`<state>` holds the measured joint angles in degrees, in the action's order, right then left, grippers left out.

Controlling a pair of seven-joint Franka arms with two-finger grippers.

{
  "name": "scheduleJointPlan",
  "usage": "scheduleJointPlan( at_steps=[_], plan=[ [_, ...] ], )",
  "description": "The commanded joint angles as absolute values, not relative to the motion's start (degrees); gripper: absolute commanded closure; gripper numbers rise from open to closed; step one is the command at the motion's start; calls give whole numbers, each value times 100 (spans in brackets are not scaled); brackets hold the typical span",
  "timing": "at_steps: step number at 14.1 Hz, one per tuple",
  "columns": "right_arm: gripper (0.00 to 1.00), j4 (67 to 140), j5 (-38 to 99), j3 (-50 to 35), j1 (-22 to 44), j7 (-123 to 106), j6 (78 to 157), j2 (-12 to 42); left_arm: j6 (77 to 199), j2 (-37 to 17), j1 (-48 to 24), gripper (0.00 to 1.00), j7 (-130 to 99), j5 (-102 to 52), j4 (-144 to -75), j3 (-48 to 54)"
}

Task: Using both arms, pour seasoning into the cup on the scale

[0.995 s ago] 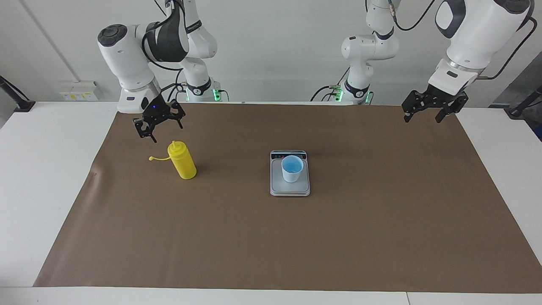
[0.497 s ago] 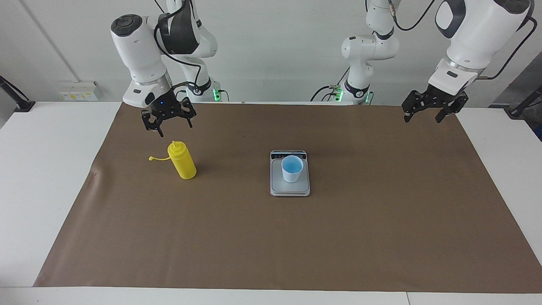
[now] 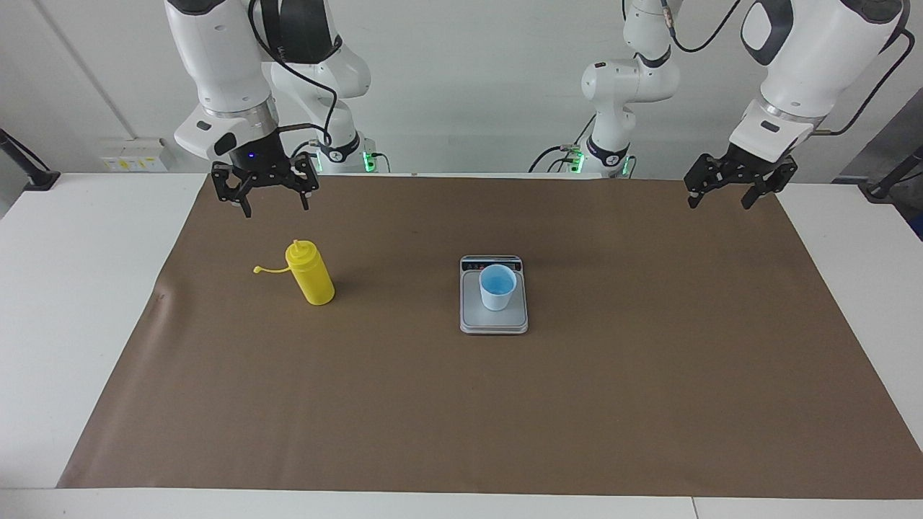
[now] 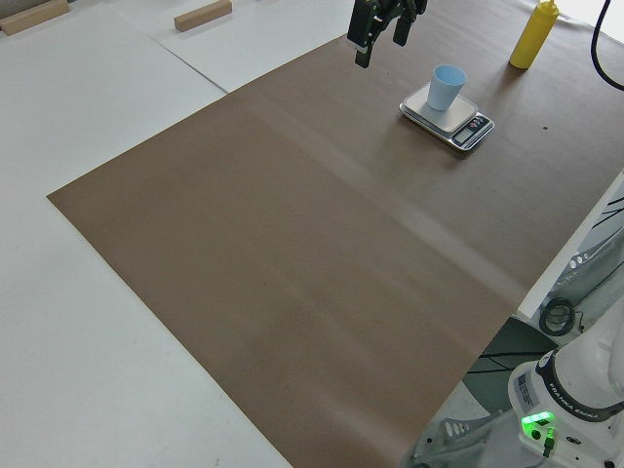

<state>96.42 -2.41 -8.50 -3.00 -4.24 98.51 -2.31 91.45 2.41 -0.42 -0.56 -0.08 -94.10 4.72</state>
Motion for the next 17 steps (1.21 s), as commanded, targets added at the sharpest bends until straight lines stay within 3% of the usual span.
scheduleJointPlan(
  at_steps=[1, 17],
  plan=[
    [0, 9431, -70, -879, -352, -64, 9633, -132, 9202, 413, 18, 0, -9, 88, -9606, 501],
    [0, 9756, -132, -861, -281, 686, 9475, -352, 9202, 413, 18, 0, -9, 88, -9606, 501]
  ],
)
